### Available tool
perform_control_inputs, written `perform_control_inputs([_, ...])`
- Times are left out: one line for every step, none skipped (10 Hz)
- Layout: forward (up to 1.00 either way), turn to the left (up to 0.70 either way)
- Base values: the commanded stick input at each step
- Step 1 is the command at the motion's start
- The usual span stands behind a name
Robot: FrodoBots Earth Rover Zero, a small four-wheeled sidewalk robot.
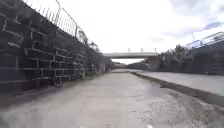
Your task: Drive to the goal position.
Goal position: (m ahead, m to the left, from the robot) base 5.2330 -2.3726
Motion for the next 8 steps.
perform_control_inputs([1.00, 0.00])
perform_control_inputs([1.00, 0.00])
perform_control_inputs([1.00, 0.00])
perform_control_inputs([1.00, 0.00])
perform_control_inputs([1.00, 0.00])
perform_control_inputs([1.00, 0.00])
perform_control_inputs([1.00, 0.00])
perform_control_inputs([1.00, 0.00])
